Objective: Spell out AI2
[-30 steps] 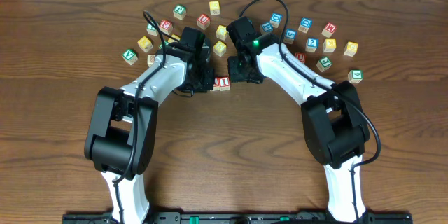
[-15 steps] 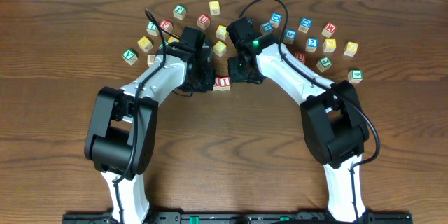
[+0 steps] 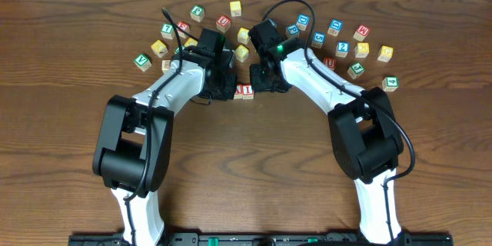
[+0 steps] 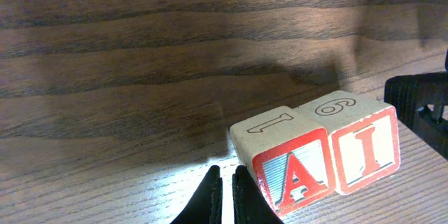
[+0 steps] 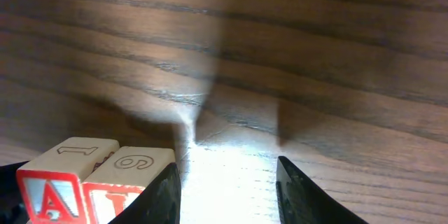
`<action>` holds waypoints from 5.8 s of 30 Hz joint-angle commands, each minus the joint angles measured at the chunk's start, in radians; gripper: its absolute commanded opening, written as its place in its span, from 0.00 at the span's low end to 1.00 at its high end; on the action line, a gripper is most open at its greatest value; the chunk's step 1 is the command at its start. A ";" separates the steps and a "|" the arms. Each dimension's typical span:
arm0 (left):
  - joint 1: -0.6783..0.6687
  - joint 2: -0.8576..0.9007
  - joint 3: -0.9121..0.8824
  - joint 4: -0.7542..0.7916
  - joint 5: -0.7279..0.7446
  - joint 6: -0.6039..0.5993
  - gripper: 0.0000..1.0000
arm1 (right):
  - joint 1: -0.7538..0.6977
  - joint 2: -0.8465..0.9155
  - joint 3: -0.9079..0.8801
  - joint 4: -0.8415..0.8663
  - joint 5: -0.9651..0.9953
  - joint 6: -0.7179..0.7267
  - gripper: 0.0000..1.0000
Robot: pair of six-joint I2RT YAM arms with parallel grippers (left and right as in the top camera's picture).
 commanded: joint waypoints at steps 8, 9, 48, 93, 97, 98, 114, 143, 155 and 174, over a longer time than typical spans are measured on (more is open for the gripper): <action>0.002 0.005 -0.008 -0.004 0.004 0.024 0.08 | 0.010 0.010 -0.007 -0.006 -0.001 0.007 0.35; 0.002 0.005 -0.008 -0.003 0.005 0.024 0.08 | 0.009 0.010 -0.007 -0.010 -0.002 0.007 0.34; 0.002 0.005 -0.008 -0.004 0.005 0.024 0.08 | 0.070 0.009 -0.006 -0.043 -0.142 -0.045 0.05; 0.002 0.005 -0.008 -0.006 0.005 -0.038 0.08 | -0.045 -0.011 -0.034 0.072 -0.192 -0.057 0.02; 0.002 0.005 -0.008 -0.006 0.005 -0.038 0.08 | -0.030 -0.011 -0.061 0.114 -0.193 -0.056 0.02; 0.002 0.005 -0.008 -0.006 0.005 -0.038 0.08 | -0.028 -0.011 -0.066 0.122 -0.194 -0.056 0.02; 0.002 0.005 -0.008 -0.002 0.005 -0.037 0.07 | 0.002 -0.010 -0.085 0.131 -0.195 -0.051 0.02; 0.002 0.005 -0.008 0.000 0.005 -0.034 0.08 | 0.021 -0.010 -0.085 0.118 -0.195 -0.015 0.02; 0.033 -0.003 -0.005 -0.003 0.005 -0.034 0.08 | -0.008 -0.013 -0.084 0.105 -0.195 -0.015 0.02; 0.139 -0.131 0.064 -0.119 -0.014 -0.003 0.08 | -0.088 -0.130 -0.084 0.020 -0.122 -0.035 0.03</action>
